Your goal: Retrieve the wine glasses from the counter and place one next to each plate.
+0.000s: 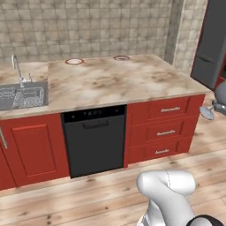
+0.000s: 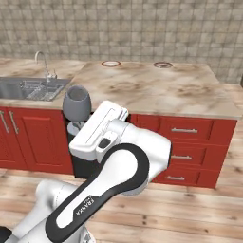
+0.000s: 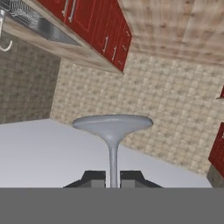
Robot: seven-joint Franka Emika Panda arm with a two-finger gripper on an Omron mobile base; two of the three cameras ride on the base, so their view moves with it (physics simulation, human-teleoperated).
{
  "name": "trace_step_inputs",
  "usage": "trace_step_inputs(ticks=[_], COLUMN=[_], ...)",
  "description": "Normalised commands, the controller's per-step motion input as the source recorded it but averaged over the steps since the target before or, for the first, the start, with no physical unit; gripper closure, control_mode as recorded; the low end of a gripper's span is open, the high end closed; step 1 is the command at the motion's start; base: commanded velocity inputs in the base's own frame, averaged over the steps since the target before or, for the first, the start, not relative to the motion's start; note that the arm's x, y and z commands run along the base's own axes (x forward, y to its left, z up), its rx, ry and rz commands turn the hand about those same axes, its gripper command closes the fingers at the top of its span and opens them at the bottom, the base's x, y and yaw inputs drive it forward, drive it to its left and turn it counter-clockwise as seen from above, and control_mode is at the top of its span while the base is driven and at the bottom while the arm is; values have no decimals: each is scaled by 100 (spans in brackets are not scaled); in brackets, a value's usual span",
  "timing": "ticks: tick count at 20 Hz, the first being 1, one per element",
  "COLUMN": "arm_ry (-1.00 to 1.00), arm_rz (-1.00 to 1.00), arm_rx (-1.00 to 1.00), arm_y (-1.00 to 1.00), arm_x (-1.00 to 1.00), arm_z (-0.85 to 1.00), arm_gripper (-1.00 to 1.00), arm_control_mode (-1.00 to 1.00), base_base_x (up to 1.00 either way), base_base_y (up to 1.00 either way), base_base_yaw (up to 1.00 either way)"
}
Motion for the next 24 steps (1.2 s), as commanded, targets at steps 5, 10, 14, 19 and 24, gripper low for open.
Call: trace_step_inputs(ticks=[5, 10, 14, 19, 24], arm_ry=[0, 0, 0, 0, 0], arm_rz=[0, 0, 0, 0, 0], arm_rx=[0, 0, 0, 0, 0], arm_y=[0, 0, 0, 0, 0], arm_x=[0, 0, 0, 0, 0], arm_z=[0, 0, 0, 0, 0], arm_gripper=[100, 100, 100, 100, 100], arm_control_mode=[100, 100, 100, 100, 100], base_base_x=[32, 48, 51, 50, 46], base_base_y=[-100, -100, -100, -100, -100], base_base_yaw=[17, 22, 22, 20, 19])
